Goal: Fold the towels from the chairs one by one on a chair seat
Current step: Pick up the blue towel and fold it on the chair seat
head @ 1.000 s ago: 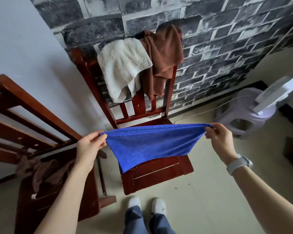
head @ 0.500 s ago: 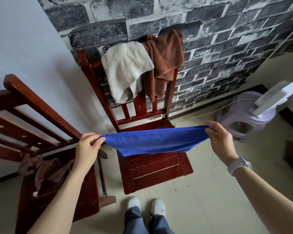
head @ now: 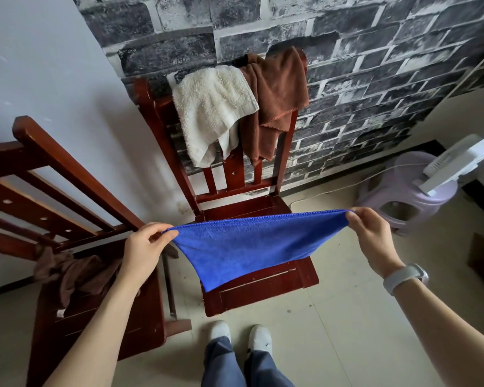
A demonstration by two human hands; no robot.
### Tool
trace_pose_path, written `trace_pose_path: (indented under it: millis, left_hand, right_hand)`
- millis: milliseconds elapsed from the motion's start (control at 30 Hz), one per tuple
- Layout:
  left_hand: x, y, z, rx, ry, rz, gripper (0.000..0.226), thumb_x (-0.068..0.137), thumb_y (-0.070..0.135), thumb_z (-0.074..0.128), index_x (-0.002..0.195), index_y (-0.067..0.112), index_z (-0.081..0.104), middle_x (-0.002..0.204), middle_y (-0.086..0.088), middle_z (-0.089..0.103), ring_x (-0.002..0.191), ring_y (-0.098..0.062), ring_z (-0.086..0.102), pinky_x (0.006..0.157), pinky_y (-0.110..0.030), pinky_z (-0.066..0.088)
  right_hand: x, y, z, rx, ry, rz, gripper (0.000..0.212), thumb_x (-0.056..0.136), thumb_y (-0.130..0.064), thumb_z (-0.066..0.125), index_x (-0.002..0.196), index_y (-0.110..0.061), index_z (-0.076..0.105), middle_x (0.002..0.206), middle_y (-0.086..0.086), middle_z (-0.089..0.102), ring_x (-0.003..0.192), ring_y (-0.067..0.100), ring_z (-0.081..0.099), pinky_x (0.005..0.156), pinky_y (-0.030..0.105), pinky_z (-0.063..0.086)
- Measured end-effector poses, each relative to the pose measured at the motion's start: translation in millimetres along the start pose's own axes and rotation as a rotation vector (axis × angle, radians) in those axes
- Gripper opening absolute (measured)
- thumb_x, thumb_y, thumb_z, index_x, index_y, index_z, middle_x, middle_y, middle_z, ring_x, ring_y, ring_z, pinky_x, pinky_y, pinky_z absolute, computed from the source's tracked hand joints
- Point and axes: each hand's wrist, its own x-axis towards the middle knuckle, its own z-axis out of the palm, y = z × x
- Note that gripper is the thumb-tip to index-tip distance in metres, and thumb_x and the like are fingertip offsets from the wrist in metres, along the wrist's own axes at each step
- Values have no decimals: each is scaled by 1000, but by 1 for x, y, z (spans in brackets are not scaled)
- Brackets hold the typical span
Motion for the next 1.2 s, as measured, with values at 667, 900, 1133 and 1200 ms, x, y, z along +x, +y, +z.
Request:
trace_pose_path:
  millis: [667,900,1133,1200]
  left_hand:
    - [10,-62,47,71,48,-128,12,88,5,52,84,15,56,74,7,57,71,-5,51,64,-3,36]
    - [111,-140,111,133,-30,-244,12,86,8,58,92,0,65,85,-16,64,75,-23,54,73,-31,46]
    - [176,-183,143,179,18,-253,21,85,16,61,100,3,69,97,-21,69,91,-33,64,82,-33,46]
    - [185,-182,146,92,-19,-310,23,88,15,58,105,1,65,81,-23,67,73,-22,67,72,-32,51]
  right_hand:
    - [16,55,42,131,-221,473,19,89,-8,55,73,-16,60,67,1,52,60,11,45,48,16,43]
    - [105,126,131,-215,-94,329,14,85,-5,57,93,2,66,85,13,62,78,25,54,71,34,44]
    - [163,166,176,-253,16,296,16,85,-17,59,95,-12,70,74,3,65,63,4,58,61,19,43]
    - [170,164,181,-186,25,323,14,85,-14,57,93,-15,68,60,-2,59,41,-3,53,45,10,43]
